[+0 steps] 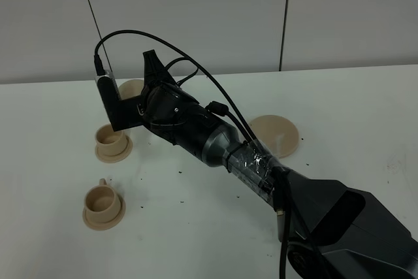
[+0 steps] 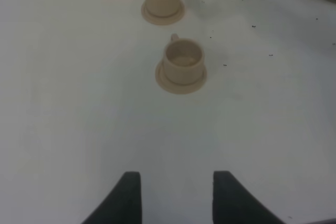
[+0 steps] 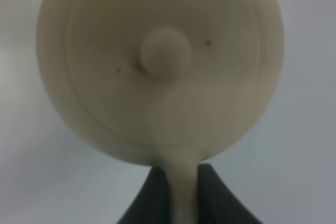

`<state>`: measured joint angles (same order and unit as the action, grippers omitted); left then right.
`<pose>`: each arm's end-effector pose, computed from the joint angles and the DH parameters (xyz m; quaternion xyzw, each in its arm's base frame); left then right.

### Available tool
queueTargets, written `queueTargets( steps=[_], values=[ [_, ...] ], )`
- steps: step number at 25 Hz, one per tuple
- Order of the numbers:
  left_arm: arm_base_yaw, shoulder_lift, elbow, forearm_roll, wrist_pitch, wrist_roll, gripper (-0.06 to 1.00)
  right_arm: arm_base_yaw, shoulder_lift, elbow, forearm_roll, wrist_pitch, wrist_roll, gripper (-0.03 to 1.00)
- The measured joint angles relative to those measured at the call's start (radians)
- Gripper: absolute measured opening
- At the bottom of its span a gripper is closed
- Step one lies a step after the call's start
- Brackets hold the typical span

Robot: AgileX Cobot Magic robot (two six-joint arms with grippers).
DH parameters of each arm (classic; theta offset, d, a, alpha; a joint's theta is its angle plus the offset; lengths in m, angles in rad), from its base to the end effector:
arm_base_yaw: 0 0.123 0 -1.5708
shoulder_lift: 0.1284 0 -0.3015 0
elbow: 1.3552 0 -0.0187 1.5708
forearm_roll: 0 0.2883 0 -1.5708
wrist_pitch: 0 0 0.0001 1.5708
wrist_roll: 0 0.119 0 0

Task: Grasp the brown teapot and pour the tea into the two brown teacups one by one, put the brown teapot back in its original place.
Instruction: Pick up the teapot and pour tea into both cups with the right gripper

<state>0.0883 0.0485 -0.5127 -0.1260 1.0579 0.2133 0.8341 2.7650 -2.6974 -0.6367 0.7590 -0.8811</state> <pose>0.0435 -0.0092 0.2859 0.0549 0.8583 0.0138 0.5101 0.4847 0.4618 0.1572 -0.7361 0.4771 -0.2977 0.3766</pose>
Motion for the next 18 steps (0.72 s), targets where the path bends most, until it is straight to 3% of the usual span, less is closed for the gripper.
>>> queueTargets(
  steps=[18],
  values=[
    [0.0,0.0,0.0,0.0,0.0,0.0,0.39,0.03,0.018,0.0,-0.128,-0.033,0.014,0.09]
  ],
)
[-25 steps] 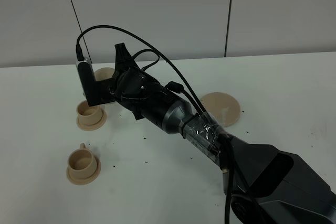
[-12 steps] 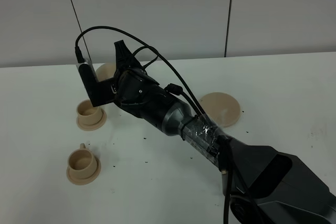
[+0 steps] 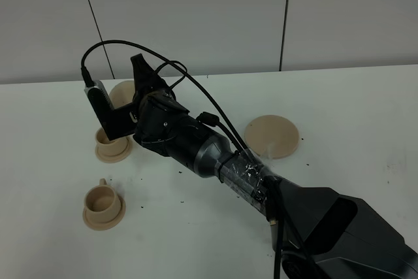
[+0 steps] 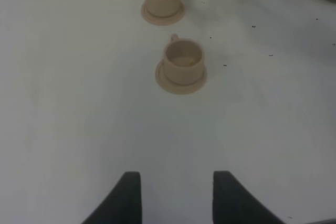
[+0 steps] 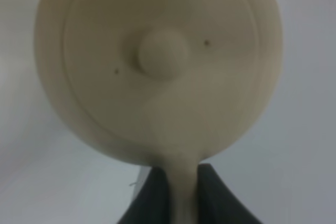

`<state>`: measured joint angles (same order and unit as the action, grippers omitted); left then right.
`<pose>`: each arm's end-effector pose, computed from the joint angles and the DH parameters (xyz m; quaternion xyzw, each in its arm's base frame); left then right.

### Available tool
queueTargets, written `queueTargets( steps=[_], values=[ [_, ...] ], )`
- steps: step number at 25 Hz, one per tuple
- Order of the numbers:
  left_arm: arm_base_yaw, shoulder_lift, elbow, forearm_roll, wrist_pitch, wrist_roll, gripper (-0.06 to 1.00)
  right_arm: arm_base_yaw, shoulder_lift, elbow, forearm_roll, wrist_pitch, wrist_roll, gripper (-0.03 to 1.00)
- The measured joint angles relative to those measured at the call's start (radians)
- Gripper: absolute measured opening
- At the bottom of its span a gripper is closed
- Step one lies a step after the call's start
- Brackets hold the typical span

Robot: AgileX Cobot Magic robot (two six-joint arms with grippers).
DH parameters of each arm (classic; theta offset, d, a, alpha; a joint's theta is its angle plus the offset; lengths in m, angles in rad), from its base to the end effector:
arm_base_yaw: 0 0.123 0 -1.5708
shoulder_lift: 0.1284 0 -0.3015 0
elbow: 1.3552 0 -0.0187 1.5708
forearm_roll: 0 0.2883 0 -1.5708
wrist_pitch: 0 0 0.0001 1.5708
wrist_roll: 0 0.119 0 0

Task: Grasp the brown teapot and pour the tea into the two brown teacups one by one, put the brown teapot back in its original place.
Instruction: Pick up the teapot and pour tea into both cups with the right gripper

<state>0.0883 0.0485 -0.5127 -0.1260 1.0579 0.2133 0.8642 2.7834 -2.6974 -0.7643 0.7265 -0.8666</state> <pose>0.0435 -0.0092 0.2859 0.0549 0.8583 0.0138 0.5101 0.4772 0.4746 0.1537 -0.7432 0.4324 -0.3407 0.3803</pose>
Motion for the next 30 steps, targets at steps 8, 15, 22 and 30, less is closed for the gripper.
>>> queueTargets(
  steps=[8,15,22,30],
  values=[
    [0.0,0.0,0.0,0.0,0.0,0.0,0.39,0.003,0.017,0.0,-0.048,-0.002,-0.002,0.09],
    [0.0,0.0,0.0,0.0,0.0,0.0,0.39,0.008,0.018,0.0,-0.05,-0.011,-0.003,0.09],
    [0.0,0.0,0.0,0.0,0.0,0.0,0.39,0.011,0.018,0.0,-0.053,-0.014,-0.006,0.09],
    [0.0,0.0,0.0,0.0,0.0,0.0,0.39,0.013,0.018,0.0,-0.091,-0.013,-0.034,0.09]
  ],
)
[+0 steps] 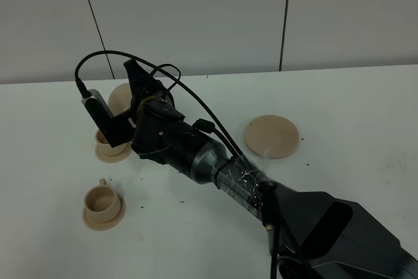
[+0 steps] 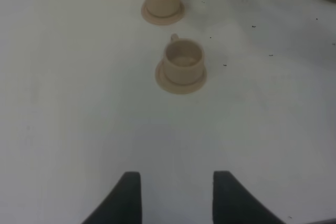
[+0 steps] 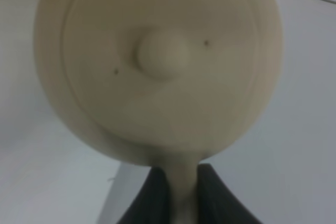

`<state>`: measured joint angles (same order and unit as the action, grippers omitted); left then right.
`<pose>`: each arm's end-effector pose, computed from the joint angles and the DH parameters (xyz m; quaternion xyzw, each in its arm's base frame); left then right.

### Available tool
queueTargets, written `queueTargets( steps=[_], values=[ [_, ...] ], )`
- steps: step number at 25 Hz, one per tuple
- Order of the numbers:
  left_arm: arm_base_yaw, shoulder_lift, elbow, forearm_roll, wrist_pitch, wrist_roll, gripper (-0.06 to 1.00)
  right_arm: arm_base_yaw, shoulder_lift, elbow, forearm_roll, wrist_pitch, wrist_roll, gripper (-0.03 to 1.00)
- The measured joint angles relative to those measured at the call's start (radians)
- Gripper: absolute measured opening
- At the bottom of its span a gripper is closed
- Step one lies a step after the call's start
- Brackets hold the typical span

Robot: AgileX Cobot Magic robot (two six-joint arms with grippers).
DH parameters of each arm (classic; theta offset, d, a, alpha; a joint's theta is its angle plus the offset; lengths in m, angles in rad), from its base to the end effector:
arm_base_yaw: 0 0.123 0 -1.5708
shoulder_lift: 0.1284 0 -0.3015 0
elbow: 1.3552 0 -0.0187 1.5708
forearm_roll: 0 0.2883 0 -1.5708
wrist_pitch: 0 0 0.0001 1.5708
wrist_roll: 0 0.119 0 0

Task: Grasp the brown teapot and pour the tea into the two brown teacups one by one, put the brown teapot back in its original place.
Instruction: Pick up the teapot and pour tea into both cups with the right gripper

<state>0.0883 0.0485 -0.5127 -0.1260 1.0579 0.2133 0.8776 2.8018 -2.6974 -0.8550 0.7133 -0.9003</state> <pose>0.0435 -0.0092 0.2859 0.0549 0.8583 0.0138 0.5101 0.4749 0.4796 0.1473 -0.7558 0.3873 -0.3798 0.3669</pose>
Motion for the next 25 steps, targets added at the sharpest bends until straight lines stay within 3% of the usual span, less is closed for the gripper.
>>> queueTargets(
  steps=[25],
  values=[
    [0.0,0.0,0.0,0.0,0.0,0.0,0.39,0.005,0.019,0.0,-0.051,-0.003,-0.023,0.09]
  ],
)
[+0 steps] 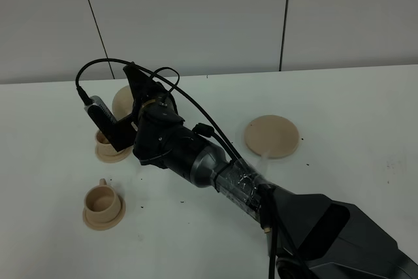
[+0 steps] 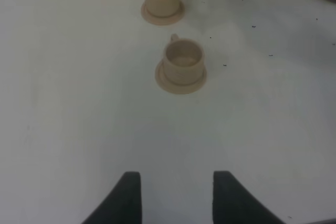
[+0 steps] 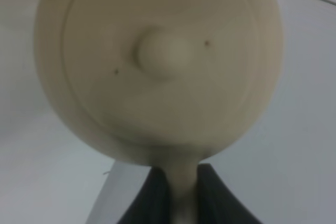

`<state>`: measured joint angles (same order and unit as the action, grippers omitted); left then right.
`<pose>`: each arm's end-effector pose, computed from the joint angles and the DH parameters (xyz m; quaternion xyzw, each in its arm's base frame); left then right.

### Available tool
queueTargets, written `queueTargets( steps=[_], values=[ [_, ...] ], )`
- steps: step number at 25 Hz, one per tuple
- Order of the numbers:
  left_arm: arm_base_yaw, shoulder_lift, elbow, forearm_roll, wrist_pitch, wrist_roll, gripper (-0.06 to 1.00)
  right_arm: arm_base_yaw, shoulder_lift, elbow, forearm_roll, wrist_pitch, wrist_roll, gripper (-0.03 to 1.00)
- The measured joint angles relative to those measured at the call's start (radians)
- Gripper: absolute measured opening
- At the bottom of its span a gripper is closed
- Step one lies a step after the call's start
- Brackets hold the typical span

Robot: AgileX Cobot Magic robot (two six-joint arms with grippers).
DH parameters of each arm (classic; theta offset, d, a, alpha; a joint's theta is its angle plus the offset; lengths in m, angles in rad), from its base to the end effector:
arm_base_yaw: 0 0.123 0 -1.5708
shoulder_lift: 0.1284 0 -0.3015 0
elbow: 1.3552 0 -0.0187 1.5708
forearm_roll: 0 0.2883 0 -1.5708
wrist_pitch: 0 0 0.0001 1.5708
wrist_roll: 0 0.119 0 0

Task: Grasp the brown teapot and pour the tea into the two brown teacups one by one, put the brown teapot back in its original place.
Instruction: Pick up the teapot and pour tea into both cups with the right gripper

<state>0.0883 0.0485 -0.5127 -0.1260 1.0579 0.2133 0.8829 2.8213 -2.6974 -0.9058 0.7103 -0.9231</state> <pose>0.0435 -0.0092 0.2859 0.0549 0.8583 0.0138 0.5101 0.4746 0.4812 0.1374 -0.7645 0.3612 -0.4014 0.3520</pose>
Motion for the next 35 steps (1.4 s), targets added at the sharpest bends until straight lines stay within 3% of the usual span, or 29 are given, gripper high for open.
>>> queueTargets(
  steps=[35],
  values=[
    [0.0,0.0,0.0,0.0,0.0,0.0,0.39,0.021,0.0,0.0,-0.145,-0.024,-0.002,0.09]
  ],
)
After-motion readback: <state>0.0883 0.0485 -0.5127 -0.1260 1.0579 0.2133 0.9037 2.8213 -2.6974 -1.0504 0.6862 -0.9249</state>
